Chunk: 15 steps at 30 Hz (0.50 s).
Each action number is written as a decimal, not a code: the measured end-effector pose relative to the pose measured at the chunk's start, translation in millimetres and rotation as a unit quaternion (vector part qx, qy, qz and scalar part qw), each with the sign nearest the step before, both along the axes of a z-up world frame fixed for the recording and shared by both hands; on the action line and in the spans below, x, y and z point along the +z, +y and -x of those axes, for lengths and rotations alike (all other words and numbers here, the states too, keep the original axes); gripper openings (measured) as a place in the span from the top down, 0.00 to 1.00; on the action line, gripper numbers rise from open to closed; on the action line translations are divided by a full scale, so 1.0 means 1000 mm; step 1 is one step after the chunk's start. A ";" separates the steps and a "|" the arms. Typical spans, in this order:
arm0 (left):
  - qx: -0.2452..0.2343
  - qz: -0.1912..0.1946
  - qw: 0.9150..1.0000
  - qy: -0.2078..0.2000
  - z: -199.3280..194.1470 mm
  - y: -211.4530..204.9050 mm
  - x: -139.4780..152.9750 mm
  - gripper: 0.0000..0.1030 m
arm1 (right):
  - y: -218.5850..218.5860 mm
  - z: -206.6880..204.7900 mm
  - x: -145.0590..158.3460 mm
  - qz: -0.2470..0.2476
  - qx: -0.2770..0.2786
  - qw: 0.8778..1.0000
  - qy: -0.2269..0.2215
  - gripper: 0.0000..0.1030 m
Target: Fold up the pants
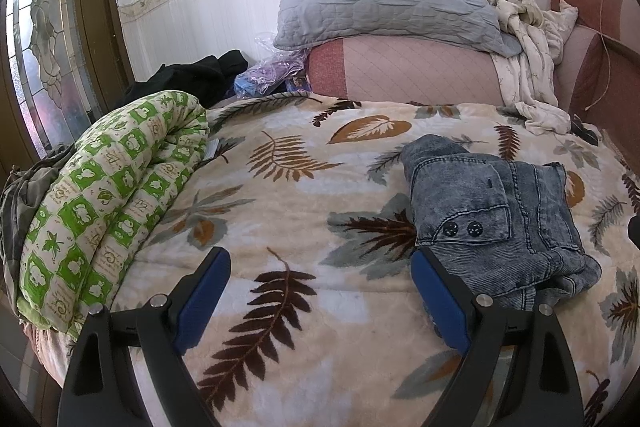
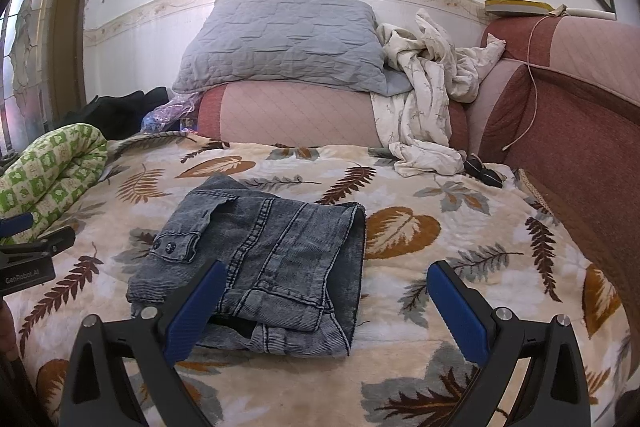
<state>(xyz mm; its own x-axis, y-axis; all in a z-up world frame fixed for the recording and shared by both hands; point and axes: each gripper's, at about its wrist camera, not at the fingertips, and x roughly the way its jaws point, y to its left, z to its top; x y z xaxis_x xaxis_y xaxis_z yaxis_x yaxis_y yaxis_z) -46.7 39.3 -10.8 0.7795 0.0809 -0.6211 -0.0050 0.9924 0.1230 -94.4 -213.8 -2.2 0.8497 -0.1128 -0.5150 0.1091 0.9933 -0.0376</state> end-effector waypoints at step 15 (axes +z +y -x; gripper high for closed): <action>-0.004 0.008 1.000 0.004 0.000 0.000 -0.001 0.11 | 0.002 -0.001 -0.001 0.001 0.003 1.000 0.002 0.01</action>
